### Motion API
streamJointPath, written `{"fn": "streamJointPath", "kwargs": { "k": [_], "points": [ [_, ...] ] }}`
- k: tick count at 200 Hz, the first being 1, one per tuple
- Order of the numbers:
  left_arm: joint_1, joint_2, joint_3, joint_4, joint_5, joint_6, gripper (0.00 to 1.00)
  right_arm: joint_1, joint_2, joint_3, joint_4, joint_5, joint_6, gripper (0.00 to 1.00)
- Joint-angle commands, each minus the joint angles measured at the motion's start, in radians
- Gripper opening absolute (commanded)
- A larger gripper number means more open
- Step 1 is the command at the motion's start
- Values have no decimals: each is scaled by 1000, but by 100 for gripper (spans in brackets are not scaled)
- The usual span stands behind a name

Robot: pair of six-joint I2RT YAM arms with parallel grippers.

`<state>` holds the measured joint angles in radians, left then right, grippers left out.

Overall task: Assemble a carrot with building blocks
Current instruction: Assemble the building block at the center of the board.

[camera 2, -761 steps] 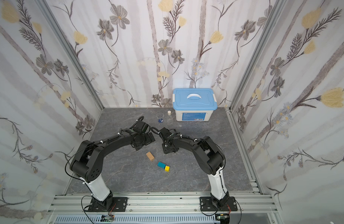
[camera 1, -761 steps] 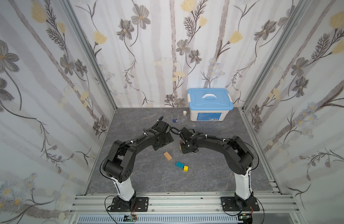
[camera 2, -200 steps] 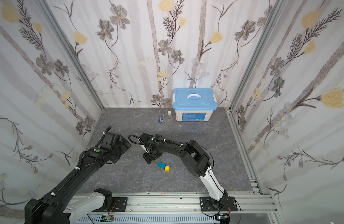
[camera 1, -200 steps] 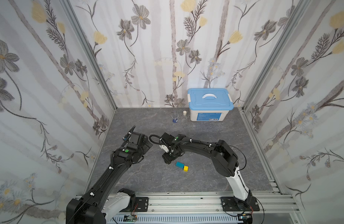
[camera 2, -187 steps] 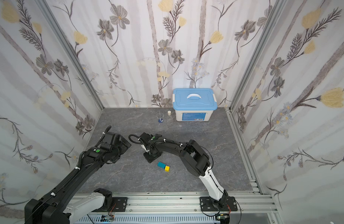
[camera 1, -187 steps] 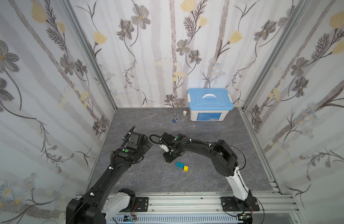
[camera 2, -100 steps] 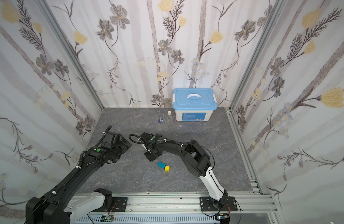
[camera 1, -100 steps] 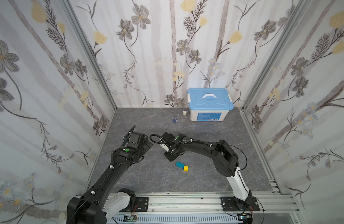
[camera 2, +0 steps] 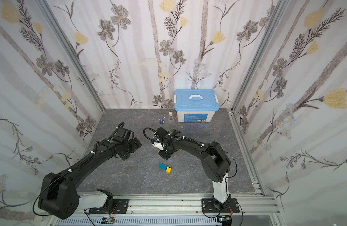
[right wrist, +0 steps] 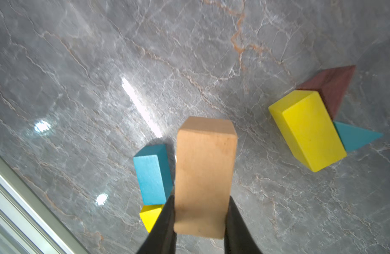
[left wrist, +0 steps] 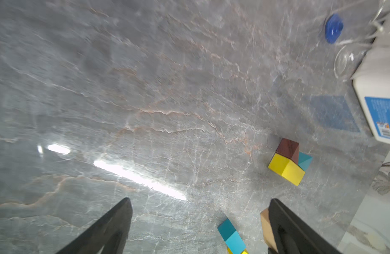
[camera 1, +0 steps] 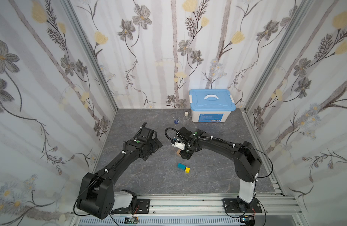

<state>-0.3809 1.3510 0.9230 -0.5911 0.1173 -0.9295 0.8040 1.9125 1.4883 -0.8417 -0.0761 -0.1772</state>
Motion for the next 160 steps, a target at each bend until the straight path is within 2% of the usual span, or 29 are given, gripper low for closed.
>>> {"fn": "streamJointPath", "kwargs": {
  "k": [1, 34, 119, 129, 137, 153, 160],
  "points": [
    [-28, 71, 31, 24, 58, 31, 97, -5, 19, -1, -17, 7, -67, 25],
    [-84, 174, 76, 44, 80, 43, 95, -26, 51, 7, -17, 27, -81, 26],
    [-130, 335, 134, 66, 143, 80, 95, -54, 137, 26, -13, 79, -69, 35],
    [-133, 346, 138, 69, 146, 84, 95, -64, 129, 18, -13, 95, -65, 39],
    [-136, 356, 142, 70, 149, 86, 95, -69, 122, 13, -12, 100, -62, 47],
    [-138, 372, 148, 73, 155, 86, 95, -78, 109, 4, -2, 86, -62, 53],
    [-139, 376, 151, 74, 157, 87, 95, -81, 109, 5, -1, 84, -59, 60]
  ]
}}
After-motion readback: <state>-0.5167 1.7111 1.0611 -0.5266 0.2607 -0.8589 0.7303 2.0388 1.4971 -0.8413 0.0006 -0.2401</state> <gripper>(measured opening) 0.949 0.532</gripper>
